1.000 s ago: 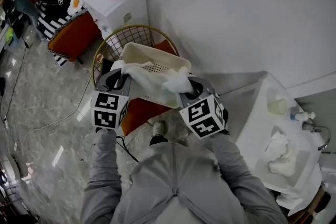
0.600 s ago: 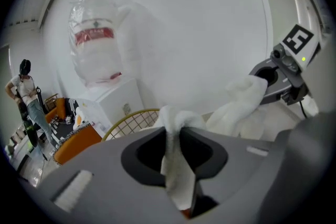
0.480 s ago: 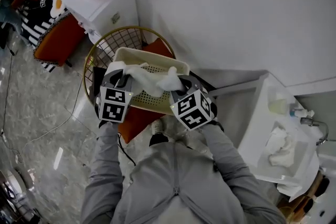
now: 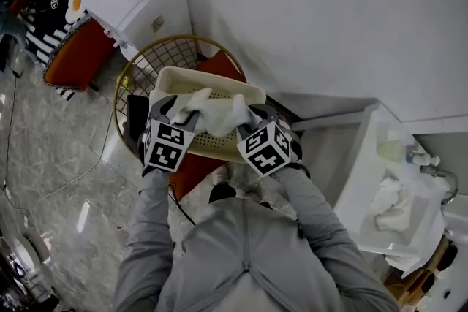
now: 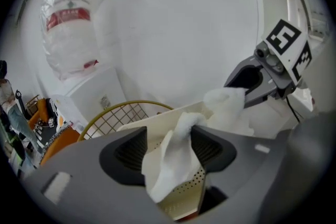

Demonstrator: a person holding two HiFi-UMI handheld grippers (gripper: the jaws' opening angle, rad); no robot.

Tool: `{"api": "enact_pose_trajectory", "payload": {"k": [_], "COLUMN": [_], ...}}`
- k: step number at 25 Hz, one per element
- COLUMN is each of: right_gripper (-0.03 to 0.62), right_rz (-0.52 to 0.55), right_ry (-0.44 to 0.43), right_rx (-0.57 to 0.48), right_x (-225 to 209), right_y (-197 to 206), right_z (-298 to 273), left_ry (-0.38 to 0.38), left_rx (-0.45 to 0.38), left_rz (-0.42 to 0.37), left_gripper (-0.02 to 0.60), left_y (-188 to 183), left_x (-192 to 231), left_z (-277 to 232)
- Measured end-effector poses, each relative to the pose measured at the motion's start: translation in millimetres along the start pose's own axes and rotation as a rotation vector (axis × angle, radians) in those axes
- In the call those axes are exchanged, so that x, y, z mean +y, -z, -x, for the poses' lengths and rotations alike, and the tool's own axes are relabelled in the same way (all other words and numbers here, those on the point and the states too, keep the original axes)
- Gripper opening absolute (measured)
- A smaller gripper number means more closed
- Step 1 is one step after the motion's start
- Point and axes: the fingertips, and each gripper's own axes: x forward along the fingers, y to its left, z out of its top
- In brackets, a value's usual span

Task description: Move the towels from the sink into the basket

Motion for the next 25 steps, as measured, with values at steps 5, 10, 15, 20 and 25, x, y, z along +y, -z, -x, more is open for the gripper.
{"api": "enact_pose_trajectory", "payload": {"k": [5,10,15,20,25], "right_gripper": [0.206,0.206,0.206,0.206,0.206], "right_rz": [-0.012,-0.01,-0.013,-0.011,0.003], "right_ry": [0.016,0.033,0.052,0.063,0.08], "right_rx": [-0.026,-0.041,-0.058,-0.085,-0.118], "right_x": [-5.9,-10.6,-13.3,-11.6,-5.8], "right_y": [-2.5,-3.0,-1.6,-5.5,-9.5], "right_z": [2.6,8.7,17.0,25.6,38.6], "left_ry": [-0.005,-0.021,-0.033,-0.057,-0.077], "left_rx": [-0.022,-0.034,-0.038,-0.052,-0.077], "left_rz": [0.006,-0.009,-0.008,-0.007,0.007], "left_gripper": [0.296,0.296,0.296,0.296,0.296], "left_y": [-4.8,-7.9,-12.5,-15.3,-15.7], "left_x": [0.1,2.8,-1.2,-2.7,-8.6], "left_z": [0.5,1.0,8.5,19.9,35.6]}}
